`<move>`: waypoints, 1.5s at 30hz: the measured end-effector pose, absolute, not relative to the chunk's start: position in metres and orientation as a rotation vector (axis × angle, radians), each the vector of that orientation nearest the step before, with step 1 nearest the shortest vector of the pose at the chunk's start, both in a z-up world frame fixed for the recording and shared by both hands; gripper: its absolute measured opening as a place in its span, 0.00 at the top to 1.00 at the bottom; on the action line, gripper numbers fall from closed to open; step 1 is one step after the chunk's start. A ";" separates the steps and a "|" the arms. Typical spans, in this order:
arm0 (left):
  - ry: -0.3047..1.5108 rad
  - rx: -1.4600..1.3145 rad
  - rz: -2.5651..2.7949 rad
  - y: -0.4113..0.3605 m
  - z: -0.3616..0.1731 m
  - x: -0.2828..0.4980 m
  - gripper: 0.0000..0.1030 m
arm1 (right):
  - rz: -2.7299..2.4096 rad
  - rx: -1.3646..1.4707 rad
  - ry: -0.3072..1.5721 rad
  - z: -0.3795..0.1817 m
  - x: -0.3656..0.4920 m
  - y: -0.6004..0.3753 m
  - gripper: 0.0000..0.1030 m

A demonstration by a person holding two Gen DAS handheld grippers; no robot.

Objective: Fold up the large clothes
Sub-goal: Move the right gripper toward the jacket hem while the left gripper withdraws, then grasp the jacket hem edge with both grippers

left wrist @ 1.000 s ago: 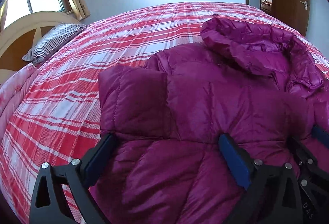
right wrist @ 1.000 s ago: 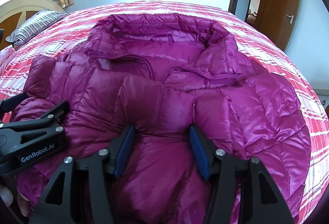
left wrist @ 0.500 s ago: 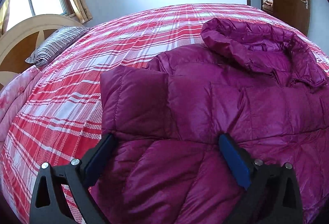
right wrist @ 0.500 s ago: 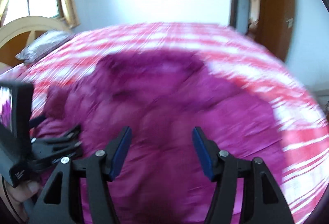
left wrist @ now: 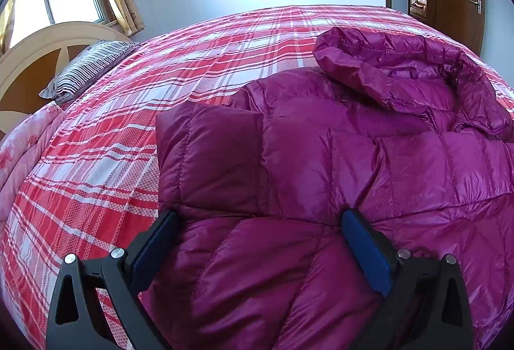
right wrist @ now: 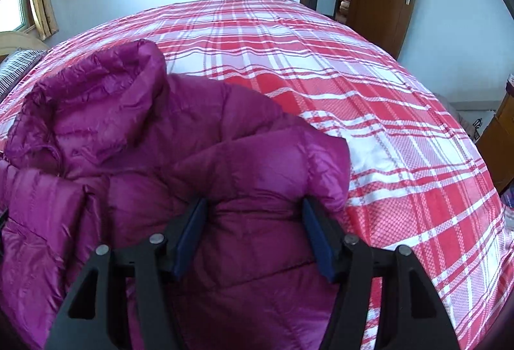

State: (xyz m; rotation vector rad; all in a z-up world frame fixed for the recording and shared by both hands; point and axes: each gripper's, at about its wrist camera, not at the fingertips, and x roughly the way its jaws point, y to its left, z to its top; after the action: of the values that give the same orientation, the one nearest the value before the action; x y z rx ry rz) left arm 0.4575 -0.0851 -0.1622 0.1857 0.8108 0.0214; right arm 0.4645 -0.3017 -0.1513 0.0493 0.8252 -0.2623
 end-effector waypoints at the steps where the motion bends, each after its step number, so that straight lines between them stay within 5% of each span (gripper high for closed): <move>1: 0.810 0.187 0.022 -0.085 -0.162 0.458 0.01 | -0.261 0.052 0.824 -0.152 0.464 -0.299 0.36; 16: 0.803 0.255 0.014 -0.089 -0.149 0.457 0.01 | -0.270 0.029 0.815 -0.152 0.463 -0.295 0.35; 28: 0.724 0.153 -0.082 -0.086 -0.059 0.494 0.01 | -0.237 0.044 0.813 -0.151 0.463 -0.296 0.25; 37: 0.826 0.134 -0.156 -0.123 -0.098 0.582 0.02 | -0.177 0.073 0.723 -0.108 0.446 -0.294 0.24; 40: 0.843 0.156 -0.190 -0.135 -0.107 0.594 0.31 | -0.120 0.075 0.723 -0.096 0.455 -0.290 0.24; 42: 0.863 0.188 -0.209 -0.140 -0.113 0.597 0.74 | -0.110 0.074 0.725 -0.089 0.467 -0.289 0.24; 45: 0.866 0.230 -0.239 -0.142 -0.120 0.592 0.83 | -0.081 0.068 0.702 -0.081 0.487 -0.287 0.24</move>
State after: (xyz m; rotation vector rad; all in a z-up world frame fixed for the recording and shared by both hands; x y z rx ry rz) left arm 0.5916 -0.1424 -0.1198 0.2296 0.8657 -0.2385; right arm 0.4868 -0.2869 -0.0809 0.0683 0.7019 -0.0812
